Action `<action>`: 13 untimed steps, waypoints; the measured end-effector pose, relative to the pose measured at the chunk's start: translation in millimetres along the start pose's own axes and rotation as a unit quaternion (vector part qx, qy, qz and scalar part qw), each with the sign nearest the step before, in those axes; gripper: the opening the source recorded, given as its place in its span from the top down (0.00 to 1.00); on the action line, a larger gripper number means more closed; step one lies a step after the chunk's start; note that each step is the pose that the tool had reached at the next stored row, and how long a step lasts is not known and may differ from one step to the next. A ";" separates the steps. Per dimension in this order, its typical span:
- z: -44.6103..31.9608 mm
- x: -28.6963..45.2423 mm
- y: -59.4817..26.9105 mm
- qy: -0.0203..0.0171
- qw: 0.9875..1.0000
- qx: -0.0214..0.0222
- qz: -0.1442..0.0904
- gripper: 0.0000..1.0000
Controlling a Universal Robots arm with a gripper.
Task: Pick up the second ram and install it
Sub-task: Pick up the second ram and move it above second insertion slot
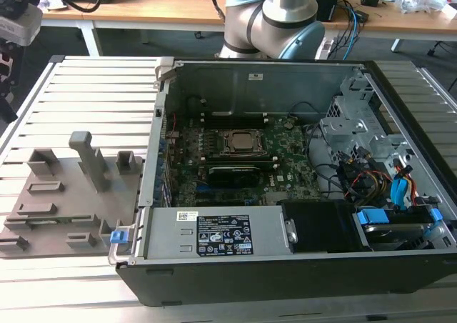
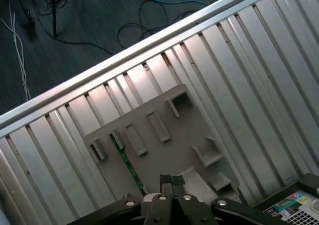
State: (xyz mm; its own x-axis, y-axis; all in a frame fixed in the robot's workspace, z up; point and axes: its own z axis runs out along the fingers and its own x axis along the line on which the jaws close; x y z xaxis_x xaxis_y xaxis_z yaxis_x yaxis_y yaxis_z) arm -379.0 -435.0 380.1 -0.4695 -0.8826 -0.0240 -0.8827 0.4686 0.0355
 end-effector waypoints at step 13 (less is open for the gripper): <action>0.0 0.0 0.0 0.004 0.994 -0.003 -0.108 0.89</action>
State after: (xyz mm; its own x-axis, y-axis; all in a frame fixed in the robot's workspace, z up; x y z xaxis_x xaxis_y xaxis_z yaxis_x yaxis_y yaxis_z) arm -379.0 -435.0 380.2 -0.2691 -0.9628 -0.0240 -0.9627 0.2682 0.0355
